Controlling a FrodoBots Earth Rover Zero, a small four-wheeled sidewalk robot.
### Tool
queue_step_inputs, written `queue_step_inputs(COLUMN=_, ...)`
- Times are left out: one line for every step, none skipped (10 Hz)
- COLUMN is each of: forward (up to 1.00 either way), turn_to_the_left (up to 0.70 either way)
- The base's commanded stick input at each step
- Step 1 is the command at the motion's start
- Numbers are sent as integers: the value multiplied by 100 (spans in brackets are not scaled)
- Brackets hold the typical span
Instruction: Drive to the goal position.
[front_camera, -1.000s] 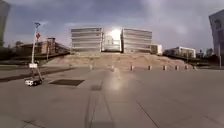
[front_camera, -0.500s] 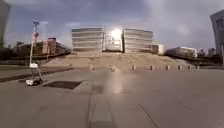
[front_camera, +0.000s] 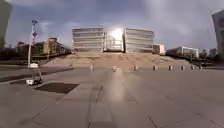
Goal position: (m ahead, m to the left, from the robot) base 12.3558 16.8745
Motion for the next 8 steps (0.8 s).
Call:
queue_step_inputs(forward=70, turn_to_the_left=0)
queue_step_inputs(forward=70, turn_to_the_left=0)
queue_step_inputs(forward=70, turn_to_the_left=0)
queue_step_inputs(forward=70, turn_to_the_left=0)
queue_step_inputs(forward=70, turn_to_the_left=0)
queue_step_inputs(forward=70, turn_to_the_left=0)
queue_step_inputs(forward=70, turn_to_the_left=0)
queue_step_inputs(forward=70, turn_to_the_left=0)
